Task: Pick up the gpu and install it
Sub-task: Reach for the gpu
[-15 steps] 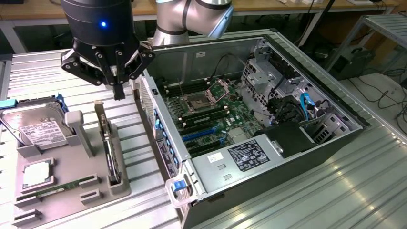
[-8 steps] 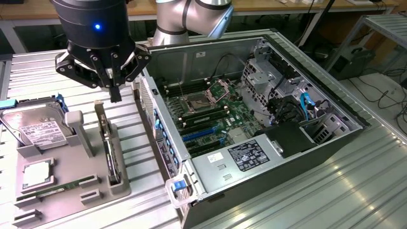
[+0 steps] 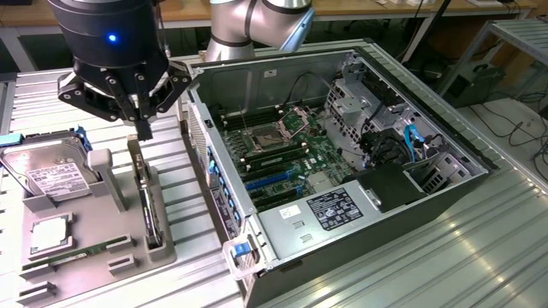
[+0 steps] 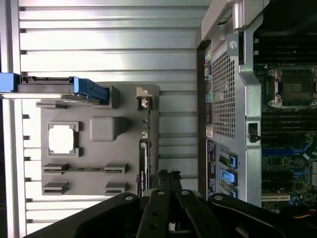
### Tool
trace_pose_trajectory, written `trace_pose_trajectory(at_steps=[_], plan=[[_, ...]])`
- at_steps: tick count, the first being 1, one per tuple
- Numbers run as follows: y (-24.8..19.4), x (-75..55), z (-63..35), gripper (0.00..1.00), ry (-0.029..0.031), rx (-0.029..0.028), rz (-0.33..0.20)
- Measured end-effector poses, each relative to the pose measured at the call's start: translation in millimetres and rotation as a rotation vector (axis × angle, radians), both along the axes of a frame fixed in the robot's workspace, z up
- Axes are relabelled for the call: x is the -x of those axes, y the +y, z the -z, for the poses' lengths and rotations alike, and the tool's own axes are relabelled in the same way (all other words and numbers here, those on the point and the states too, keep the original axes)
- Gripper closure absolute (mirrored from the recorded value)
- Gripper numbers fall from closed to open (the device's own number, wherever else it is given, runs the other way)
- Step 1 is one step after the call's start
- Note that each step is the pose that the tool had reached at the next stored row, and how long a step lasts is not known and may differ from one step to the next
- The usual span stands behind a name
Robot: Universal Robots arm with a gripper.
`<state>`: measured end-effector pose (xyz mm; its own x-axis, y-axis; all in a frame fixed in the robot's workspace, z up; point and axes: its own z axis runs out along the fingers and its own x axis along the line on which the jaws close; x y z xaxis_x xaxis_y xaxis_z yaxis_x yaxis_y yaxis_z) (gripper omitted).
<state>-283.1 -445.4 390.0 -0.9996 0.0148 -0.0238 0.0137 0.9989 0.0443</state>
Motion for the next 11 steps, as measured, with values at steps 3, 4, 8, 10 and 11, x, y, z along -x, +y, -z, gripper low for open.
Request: trace_pose_trajectory(at_steps=[3, 4, 8, 10, 11], plan=[[0.0, 5.8, 0.1, 0.89, 0.0001, 0.0000, 0.000], [0.0, 7.6, 0.1, 0.89, 0.0000, 0.0000, 0.000], [0.0, 13.7, 0.4, 0.89, 0.0000, -0.0001, 0.000], [0.0, 16.0, 0.4, 0.89, 0.0001, 0.0000, 0.000], [0.0, 17.1, 0.5, 0.89, 0.0001, 0.0000, 0.000]])
